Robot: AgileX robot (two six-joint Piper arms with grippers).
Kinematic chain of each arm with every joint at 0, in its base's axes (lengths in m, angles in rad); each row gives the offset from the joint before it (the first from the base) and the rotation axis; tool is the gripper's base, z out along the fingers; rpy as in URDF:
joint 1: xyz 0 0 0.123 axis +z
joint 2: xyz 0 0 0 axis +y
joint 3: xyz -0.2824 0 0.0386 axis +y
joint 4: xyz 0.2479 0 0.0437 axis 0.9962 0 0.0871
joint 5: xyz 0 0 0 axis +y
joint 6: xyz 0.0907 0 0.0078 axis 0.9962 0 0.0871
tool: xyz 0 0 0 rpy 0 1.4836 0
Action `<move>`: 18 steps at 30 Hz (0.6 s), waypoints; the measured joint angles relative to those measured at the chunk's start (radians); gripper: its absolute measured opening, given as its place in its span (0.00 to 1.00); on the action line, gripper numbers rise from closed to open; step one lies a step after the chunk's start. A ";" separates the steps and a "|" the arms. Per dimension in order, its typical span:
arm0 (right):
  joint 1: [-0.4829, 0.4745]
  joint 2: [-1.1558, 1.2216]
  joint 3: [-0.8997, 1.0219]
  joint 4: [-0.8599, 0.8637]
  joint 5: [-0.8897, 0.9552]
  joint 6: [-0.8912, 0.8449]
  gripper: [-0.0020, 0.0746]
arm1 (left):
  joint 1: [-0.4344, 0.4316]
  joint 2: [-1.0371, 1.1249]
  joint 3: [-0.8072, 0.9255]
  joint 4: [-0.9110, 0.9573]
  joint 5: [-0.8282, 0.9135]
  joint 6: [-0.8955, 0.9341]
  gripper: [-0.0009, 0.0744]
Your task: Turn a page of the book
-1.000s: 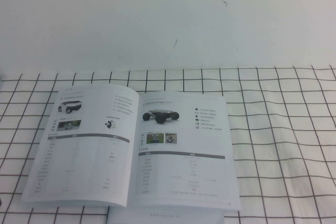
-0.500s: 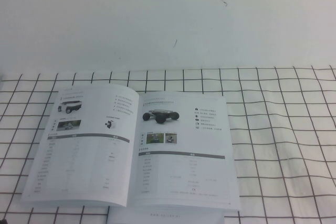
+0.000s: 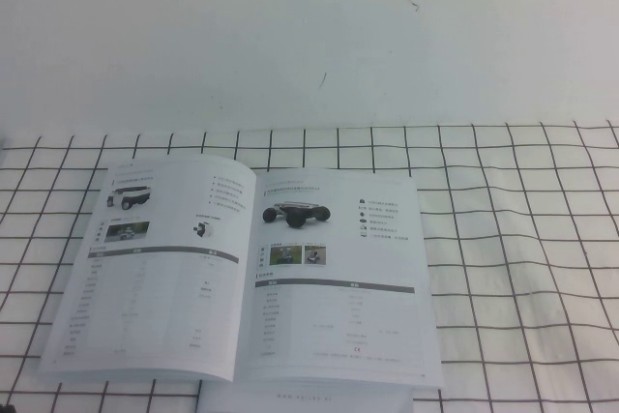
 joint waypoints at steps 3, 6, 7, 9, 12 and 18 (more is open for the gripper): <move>0.000 0.000 0.000 0.001 0.000 0.000 0.03 | -0.027 0.000 0.000 0.000 0.000 0.018 0.01; 0.000 0.000 0.000 0.001 0.000 0.000 0.03 | -0.037 0.000 0.000 0.000 0.000 0.021 0.01; 0.000 0.000 0.000 0.001 0.000 0.000 0.03 | -0.037 0.000 0.000 0.000 0.000 0.021 0.01; 0.000 0.000 0.000 0.001 0.000 0.000 0.03 | -0.037 0.000 0.000 0.000 0.000 0.021 0.01; 0.000 0.000 0.000 0.001 0.000 0.000 0.03 | -0.037 0.000 0.000 0.000 0.000 0.021 0.01; 0.000 0.000 0.000 0.001 0.000 0.000 0.03 | -0.037 0.000 0.000 0.000 0.000 0.018 0.01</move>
